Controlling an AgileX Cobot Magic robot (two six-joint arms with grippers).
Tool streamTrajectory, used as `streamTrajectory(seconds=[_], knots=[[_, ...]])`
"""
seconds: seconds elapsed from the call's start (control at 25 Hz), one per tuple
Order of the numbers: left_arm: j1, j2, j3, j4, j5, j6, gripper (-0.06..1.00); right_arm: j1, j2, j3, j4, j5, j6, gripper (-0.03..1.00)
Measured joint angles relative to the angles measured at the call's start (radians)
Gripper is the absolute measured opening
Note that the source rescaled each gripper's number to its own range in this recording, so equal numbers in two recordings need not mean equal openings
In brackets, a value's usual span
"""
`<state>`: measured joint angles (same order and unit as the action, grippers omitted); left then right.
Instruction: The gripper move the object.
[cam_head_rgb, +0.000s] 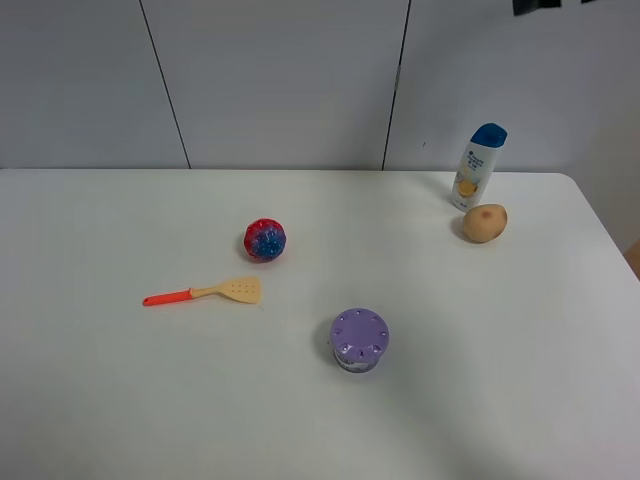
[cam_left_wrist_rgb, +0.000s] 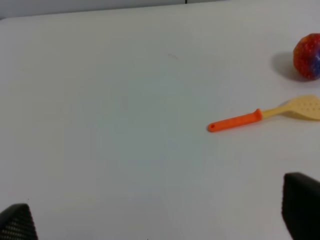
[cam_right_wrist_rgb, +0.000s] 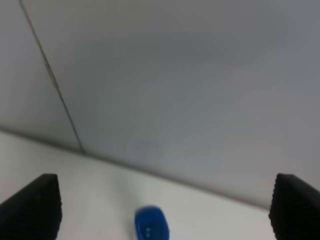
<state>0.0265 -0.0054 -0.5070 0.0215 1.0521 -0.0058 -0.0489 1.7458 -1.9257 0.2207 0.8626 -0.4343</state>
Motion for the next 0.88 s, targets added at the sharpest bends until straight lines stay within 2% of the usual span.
streamTrajectory(seconds=[0.12, 0.28, 0.4, 0.48, 0.6, 0.72, 0.88], knots=[[0.0, 0.0, 0.0, 0.0, 0.0, 0.0, 1.0, 0.0, -0.149, 0.0, 0.0, 0.0, 0.0, 0.77], [0.0, 0.0, 0.0, 0.0, 0.0, 0.0, 1.0, 0.0, -0.301, 0.0, 0.0, 0.0, 0.012, 0.95], [0.0, 0.0, 0.0, 0.0, 0.0, 0.0, 1.0, 0.0, -0.394, 0.003, 0.0, -0.005, 0.062, 0.99], [0.0, 0.0, 0.0, 0.0, 0.0, 0.0, 1.0, 0.0, -0.465, 0.039, 0.004, -0.042, 0.079, 0.99], [0.0, 0.0, 0.0, 0.0, 0.0, 0.0, 1.0, 0.0, -0.607, 0.151, 0.044, -0.093, 0.087, 1.0], [0.0, 0.0, 0.0, 0.0, 0.0, 0.0, 1.0, 0.0, -0.767, 0.295, 0.089, -0.093, 0.089, 1.0], [0.0, 0.0, 0.0, 0.0, 0.0, 0.0, 1.0, 0.0, -0.974, 0.49, 0.123, -0.005, 0.091, 1.0]])
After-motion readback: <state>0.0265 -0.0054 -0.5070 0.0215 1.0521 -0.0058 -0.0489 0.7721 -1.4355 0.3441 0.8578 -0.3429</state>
